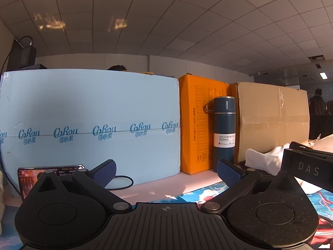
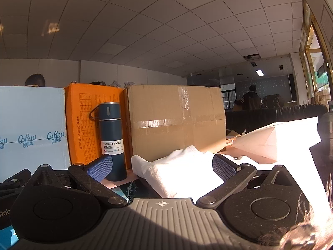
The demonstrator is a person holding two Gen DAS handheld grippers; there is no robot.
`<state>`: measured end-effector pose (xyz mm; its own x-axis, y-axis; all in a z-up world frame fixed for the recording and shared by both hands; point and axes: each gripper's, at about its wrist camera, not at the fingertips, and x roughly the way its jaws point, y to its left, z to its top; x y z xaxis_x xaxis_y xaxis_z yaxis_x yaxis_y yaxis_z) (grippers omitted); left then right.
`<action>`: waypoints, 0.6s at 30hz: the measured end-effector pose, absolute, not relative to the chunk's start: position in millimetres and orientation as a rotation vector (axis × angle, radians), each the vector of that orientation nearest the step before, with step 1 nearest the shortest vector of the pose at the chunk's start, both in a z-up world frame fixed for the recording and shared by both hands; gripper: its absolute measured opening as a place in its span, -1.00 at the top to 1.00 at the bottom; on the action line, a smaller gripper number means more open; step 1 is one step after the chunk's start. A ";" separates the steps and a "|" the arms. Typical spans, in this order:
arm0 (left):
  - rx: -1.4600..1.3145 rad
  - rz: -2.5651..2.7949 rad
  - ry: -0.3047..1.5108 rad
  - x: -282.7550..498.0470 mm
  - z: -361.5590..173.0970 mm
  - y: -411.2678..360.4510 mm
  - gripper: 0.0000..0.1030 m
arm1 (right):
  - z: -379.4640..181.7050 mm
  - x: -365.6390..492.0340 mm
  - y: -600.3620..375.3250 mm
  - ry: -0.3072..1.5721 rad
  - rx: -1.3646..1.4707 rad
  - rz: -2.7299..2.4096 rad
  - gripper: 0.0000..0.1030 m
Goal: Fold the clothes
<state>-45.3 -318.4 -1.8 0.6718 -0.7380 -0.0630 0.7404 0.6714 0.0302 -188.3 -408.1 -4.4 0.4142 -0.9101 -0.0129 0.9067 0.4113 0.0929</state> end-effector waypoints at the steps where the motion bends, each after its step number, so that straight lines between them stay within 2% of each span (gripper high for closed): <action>1: 0.054 -0.834 0.048 -45.6 -2.1 -318.3 -1.00 | -4.6 -188.4 -407.7 -0.041 0.090 -1.143 -1.00; 18: 0.054 -0.853 0.057 -46.0 -4.0 -316.3 -1.00 | -5.4 -186.6 -405.9 -0.035 0.084 -1.143 -1.00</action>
